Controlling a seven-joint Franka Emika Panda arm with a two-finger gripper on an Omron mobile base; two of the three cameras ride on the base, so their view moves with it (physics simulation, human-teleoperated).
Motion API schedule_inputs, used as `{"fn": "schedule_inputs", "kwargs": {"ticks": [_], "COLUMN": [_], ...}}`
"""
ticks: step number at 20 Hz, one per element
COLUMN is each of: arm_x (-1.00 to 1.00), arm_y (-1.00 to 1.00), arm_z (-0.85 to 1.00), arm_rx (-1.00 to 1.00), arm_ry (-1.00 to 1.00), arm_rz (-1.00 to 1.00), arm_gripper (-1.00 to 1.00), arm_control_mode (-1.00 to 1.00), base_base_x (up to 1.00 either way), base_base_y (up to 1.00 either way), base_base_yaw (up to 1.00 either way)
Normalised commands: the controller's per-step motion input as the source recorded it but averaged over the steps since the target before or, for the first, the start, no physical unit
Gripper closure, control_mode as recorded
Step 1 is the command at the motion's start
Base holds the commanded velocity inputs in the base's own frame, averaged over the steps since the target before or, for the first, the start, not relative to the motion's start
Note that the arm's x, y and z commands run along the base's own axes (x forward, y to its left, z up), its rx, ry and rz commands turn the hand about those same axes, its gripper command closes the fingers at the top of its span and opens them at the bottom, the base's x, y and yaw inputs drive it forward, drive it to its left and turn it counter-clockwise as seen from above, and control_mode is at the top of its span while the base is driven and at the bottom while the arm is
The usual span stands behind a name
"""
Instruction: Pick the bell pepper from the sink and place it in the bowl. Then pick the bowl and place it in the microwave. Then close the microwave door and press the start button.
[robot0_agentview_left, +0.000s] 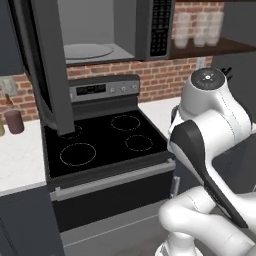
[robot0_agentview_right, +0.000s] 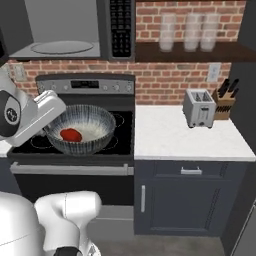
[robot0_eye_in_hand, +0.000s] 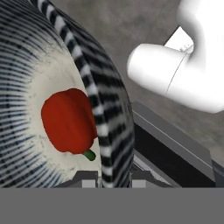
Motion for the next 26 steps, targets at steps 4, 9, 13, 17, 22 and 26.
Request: {"fn": "schedule_inputs", "kwargs": {"ticks": [4, 9, 13, 17, 22, 26], "arm_x": [0.0, 0.0, 0.0, 0.0, 0.01, 0.3], "arm_y": [0.0, 0.0, 0.0, 0.0, 0.12, 0.01], "arm_z": [0.0, 0.0, 0.0, 0.0, 0.36, 0.63], "arm_rx": [0.0, 0.0, 0.0, 0.0, 0.07, 0.03], "arm_ry": [0.0, 0.0, 0.0, 0.0, -0.07, -0.1], "arm_rz": [0.0, 0.0, 0.0, 0.0, 0.05, 0.24], "arm_gripper": [1.0, 1.0, 1.0, 1.0, 1.0, 1.0], "arm_control_mode": [1.0, 1.0, 1.0, 1.0, -1.0, -1.0], "base_base_x": [0.61, 0.54, 0.11, 0.0, 0.0, 0.0], "base_base_y": [0.14, 0.16, 0.35, 0.34, 0.04, 0.0], "base_base_yaw": [-0.05, -0.08, -0.09, -0.04, 0.0, 0.0]}}
